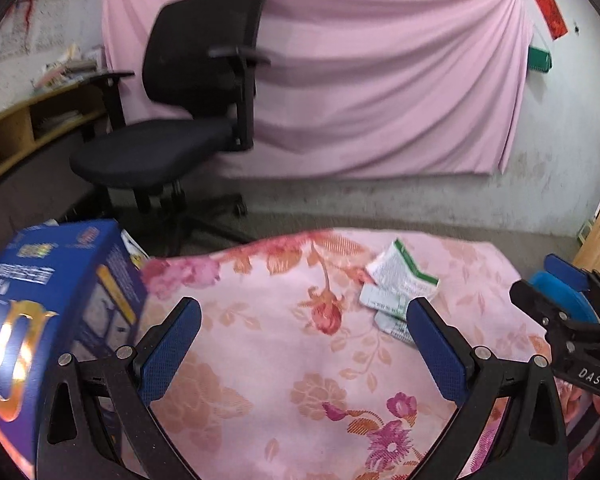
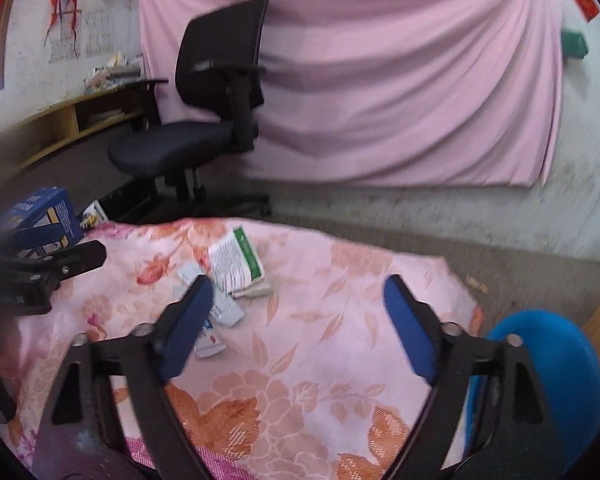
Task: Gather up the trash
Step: 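Move both tools back over the remaining packets and tubes on the bed, then lower the left gripper onto the blue-printed tube while the right gripper approaches the clear tube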
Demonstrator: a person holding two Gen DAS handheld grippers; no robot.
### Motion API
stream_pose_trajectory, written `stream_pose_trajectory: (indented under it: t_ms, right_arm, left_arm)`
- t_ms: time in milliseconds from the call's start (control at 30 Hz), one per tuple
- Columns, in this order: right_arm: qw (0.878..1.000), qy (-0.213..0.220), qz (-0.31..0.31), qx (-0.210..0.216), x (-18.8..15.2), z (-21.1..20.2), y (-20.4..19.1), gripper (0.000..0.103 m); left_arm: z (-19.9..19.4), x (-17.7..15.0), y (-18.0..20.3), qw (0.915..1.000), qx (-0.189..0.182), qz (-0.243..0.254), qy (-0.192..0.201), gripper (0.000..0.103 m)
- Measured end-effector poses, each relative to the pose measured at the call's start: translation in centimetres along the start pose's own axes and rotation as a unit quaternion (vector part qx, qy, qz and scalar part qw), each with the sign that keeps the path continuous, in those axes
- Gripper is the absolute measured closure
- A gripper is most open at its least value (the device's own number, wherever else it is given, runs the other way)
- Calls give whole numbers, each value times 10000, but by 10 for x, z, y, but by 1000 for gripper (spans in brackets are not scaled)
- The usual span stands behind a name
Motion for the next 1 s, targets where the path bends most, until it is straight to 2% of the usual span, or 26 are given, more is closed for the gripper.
stream_pose_trajectory:
  t_ms: [33,167,233,367,567,633,733,833,933,1000]
  right_arm:
    - [9998,-145,19,102,-2,5,0,11]
    - [9972,-630,33,397,-7,25,-2,23]
    - [9947,-839,-17,589,-7,36,-7,32]
    - [9897,-1117,-213,863,-5,51,-22,35]
    - [9791,-1587,-578,1135,-11,72,-45,40]
    - [9751,-1733,-660,1220,-15,77,-49,49]
    - [9741,-1748,-623,1290,-16,76,-47,64]
    - [9748,-1715,-591,1302,-19,69,-43,71]
    - [9775,-1680,-616,1118,-29,56,-35,79]
    - [9797,-1641,-582,992,-34,46,-27,80]
  left_arm:
    - [6,-2,1,9999,-36,6,-122,4]
    - [21,-6,2,9990,-58,25,-450,22]
    - [26,-8,2,9983,-52,33,-573,27]
    - [35,-14,2,9970,-49,-11,-773,37]
    - [42,-20,-3,9947,-71,-197,-1007,37]
    - [44,-21,-3,9942,-48,-197,-1053,37]
    - [44,-22,1,9937,-35,-117,-1118,37]
    - [46,-25,6,9926,-16,-14,-1216,37]
    - [46,-28,16,9918,-106,64,-1273,37]
    - [46,-30,24,9912,-184,124,-1307,37]
Point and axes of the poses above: each gripper's, at about its wrist camera, not at the fingertips, and z roughly the way its jaws point, y to its right, x to its top, the point moved 8 cm from there along z, roughly the way its jaws point, and after that the axes turned 10 degrees about -y, right-handed, at the moved point
